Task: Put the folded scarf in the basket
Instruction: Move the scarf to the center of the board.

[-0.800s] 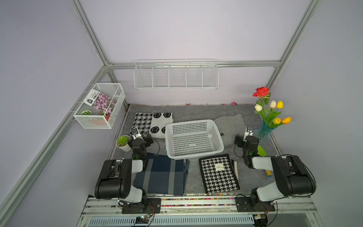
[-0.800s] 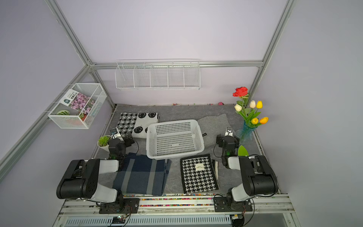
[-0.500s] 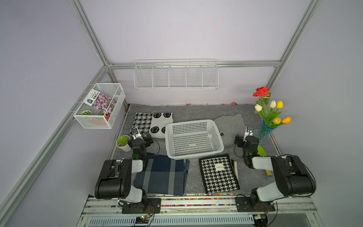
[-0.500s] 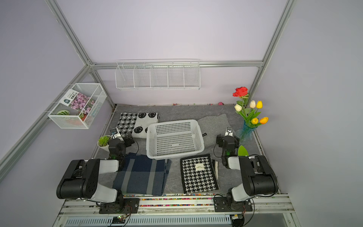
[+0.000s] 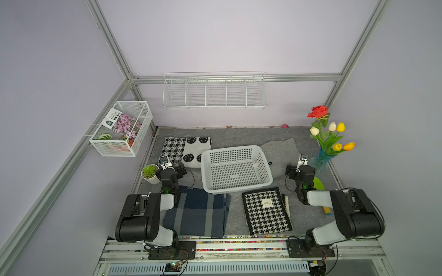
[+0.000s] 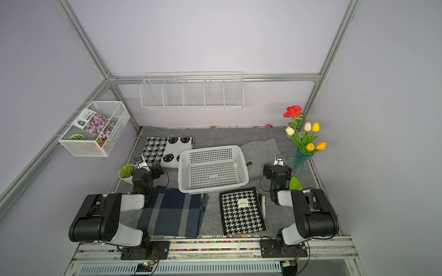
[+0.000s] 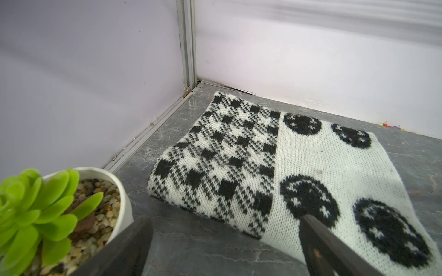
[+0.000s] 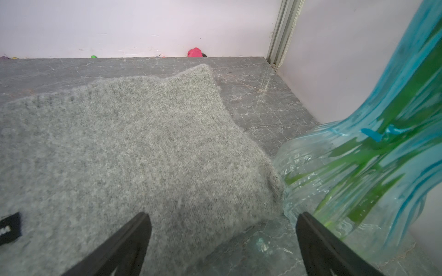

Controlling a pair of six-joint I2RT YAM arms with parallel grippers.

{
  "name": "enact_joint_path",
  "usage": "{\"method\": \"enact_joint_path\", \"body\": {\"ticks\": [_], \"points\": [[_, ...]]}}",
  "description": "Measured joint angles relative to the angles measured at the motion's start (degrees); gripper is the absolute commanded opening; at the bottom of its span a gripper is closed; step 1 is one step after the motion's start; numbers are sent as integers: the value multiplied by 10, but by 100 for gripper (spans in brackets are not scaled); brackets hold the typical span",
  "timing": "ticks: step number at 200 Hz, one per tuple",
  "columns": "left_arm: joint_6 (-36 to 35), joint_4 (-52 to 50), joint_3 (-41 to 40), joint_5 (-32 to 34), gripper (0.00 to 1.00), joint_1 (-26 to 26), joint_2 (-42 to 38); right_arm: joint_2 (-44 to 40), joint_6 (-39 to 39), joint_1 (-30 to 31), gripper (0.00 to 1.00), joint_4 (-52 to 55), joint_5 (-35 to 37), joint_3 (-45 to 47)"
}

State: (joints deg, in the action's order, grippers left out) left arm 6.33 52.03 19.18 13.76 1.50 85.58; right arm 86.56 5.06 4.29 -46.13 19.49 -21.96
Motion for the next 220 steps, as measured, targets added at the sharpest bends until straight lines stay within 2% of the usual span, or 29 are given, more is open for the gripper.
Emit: {"method": "enact_joint_path", "body": {"ticks": [44,56,68,93,116,139,160,185,220], "points": [[-11,-6,0,0,100,1,-8,-6,-3,2,98,-11,4,4],[-15,-46,3,10,100,8,-39,-36,-6,6,98,6,5,10],[-4,-125,24,14,96,18,-96,-98,-6,9,94,72,-5,1],[46,-214,87,-41,93,30,-194,-204,9,13,91,206,-82,-82],[90,-258,126,-117,90,50,-202,-235,38,31,91,254,-188,-133],[125,-318,140,-186,86,87,-166,-204,52,72,91,317,-268,-167],[151,-364,132,-232,84,106,-160,-148,52,117,89,376,-309,-203],[167,-401,132,-276,80,113,-162,-88,52,154,86,426,-328,-236],[174,-441,144,-306,71,123,-131,-23,47,172,80,465,-329,-278]]}}
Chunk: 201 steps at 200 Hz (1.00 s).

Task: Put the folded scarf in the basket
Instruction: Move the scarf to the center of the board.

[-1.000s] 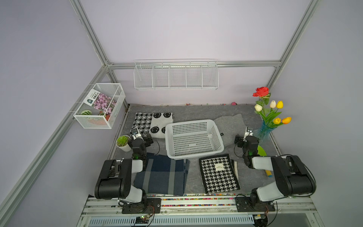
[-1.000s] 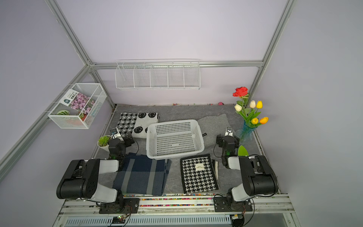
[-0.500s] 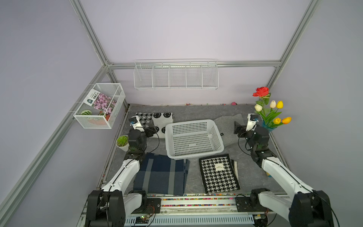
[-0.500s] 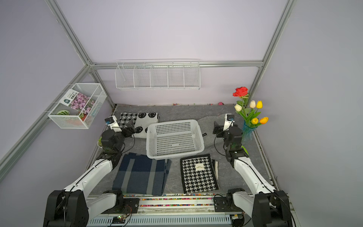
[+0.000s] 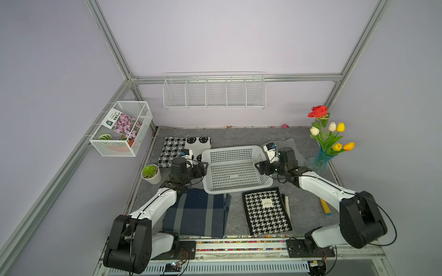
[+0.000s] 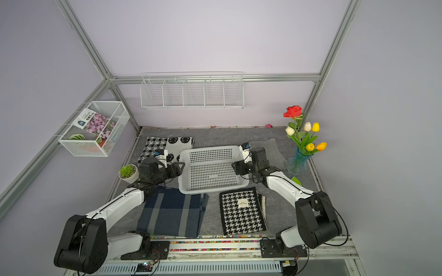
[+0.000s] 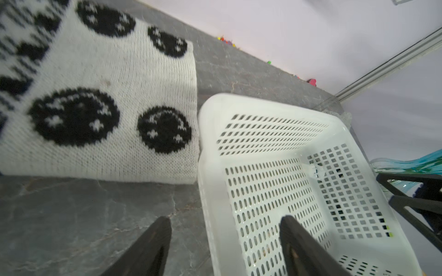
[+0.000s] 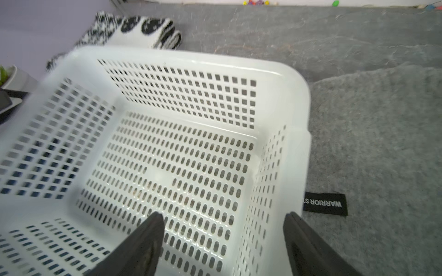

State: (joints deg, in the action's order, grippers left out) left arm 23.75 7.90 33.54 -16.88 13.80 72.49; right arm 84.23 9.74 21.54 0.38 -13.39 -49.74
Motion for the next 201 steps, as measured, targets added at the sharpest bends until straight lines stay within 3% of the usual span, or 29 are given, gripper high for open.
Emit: {"method": "enact_joint_path", "body": {"ticks": [63,105,160,183,201], "points": [[0,-20,19,-36,58,7,63,59,-13,38,59,40,9,-49],[-3,-19,43,-40,47,17,88,66,-16,43,57,56,43,-57],[-8,-18,131,-40,33,46,184,66,-15,43,57,92,122,-65],[-9,-9,166,-44,34,48,228,66,-14,43,57,106,148,-67],[-12,0,175,-46,44,50,244,66,-11,44,58,110,157,-67]]}}
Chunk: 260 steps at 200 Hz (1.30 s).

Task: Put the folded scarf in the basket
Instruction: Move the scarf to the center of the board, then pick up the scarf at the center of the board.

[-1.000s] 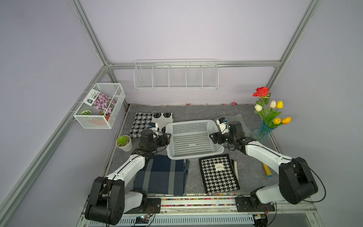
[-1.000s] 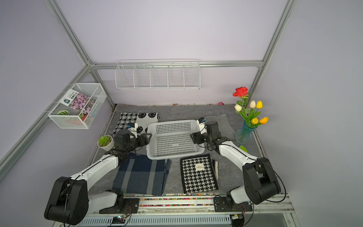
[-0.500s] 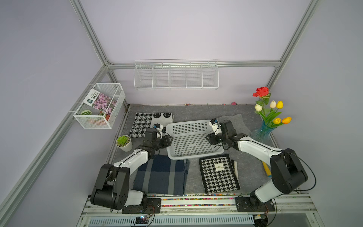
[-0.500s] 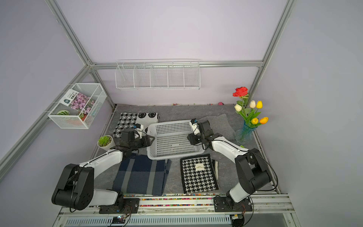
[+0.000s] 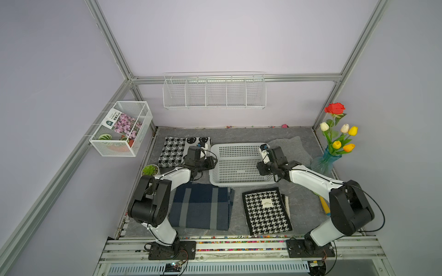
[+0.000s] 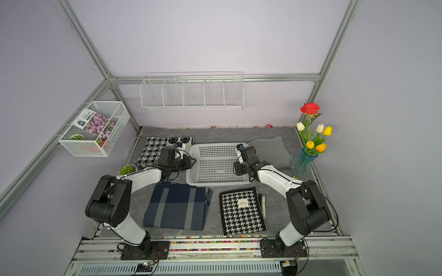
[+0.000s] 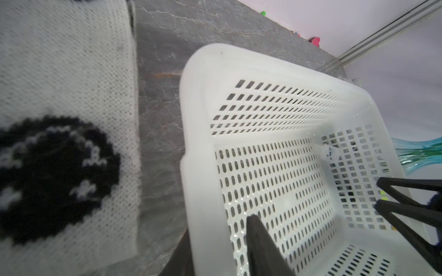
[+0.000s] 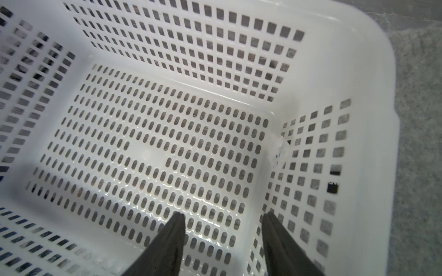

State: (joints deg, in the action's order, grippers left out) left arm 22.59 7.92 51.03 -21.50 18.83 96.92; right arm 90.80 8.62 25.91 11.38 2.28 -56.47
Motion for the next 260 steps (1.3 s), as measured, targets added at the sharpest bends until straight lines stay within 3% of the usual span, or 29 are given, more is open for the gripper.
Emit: {"method": "enact_joint_path", "body": {"ticks": [58,94,125,151,194,260], "points": [[-5,-13,-28,35,61,2,-35,-7,13,35,70,16,-6,0],[-4,-48,-40,64,66,3,-110,-95,41,83,75,38,-8,9],[-1,-71,-57,88,66,3,-183,-195,76,166,76,68,-3,10],[9,-83,-83,98,66,3,-231,-218,108,264,84,82,5,24],[17,-101,-124,112,67,3,-278,-139,153,388,85,78,27,60],[14,-102,-130,112,68,3,-282,52,210,410,85,-25,39,56]]}}
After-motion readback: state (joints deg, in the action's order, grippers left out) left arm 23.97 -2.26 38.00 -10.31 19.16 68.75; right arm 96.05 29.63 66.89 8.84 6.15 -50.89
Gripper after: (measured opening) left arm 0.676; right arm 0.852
